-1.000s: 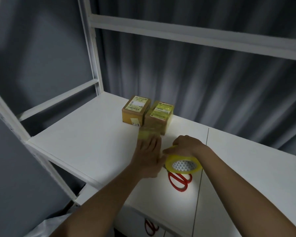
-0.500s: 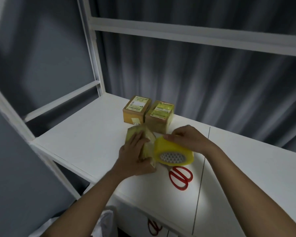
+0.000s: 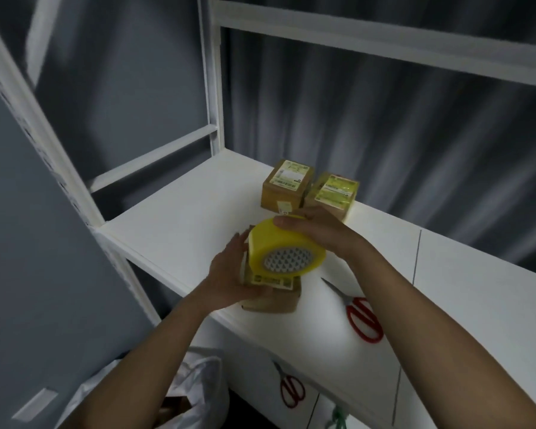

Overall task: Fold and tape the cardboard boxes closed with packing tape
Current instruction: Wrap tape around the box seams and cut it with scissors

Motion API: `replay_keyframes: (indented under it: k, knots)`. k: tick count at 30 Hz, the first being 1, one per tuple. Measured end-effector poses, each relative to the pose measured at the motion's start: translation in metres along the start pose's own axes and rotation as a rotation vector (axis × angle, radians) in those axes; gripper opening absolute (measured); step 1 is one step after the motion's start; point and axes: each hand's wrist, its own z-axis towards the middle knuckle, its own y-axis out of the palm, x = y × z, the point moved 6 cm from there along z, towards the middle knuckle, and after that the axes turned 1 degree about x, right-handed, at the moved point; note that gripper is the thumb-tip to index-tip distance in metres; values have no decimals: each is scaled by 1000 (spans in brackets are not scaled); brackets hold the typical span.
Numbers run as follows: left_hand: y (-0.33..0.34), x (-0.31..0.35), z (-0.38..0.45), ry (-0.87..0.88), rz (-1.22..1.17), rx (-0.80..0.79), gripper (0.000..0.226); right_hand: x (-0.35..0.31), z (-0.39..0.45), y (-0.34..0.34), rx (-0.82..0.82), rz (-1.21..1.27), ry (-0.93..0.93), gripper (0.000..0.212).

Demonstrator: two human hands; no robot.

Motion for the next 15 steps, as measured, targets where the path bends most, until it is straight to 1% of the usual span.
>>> replay_keyframes:
  k: [2,3,4,5,7,8,9,11,12,13,15]
  knots:
    - [2,6,5,32,-17,-60,104,1,-4,1,10,69,-8,57]
    - [4,5,5,24,-12,-77,98,0,-7,1,8,116,-20,49]
    - [6,0,5,6,16,-83,97,0,-10,0,13,152,-33,41]
    - [6,-3,3,0,53,-77,102,0,-15,-2,26,183,-47,34]
    - [3,-10,3,-4,123,-71,113,6,-21,-19,88,180,-46,27]
    - [0,-10,3,-5,138,-77,112,12,-25,-33,132,107,-17,26]
    - [-1,-8,2,-10,146,-90,110,20,-28,-48,167,-92,40,31]
    - [-1,-2,0,2,146,-132,108,47,-37,-69,154,-680,246,54]
    - [1,1,-1,13,146,-155,110,59,-43,-71,121,-857,314,63]
    - [3,3,-2,23,141,-174,112,67,-46,-69,103,-904,347,69]
    - [3,2,0,30,139,-182,120,71,-45,-63,100,-844,350,71]
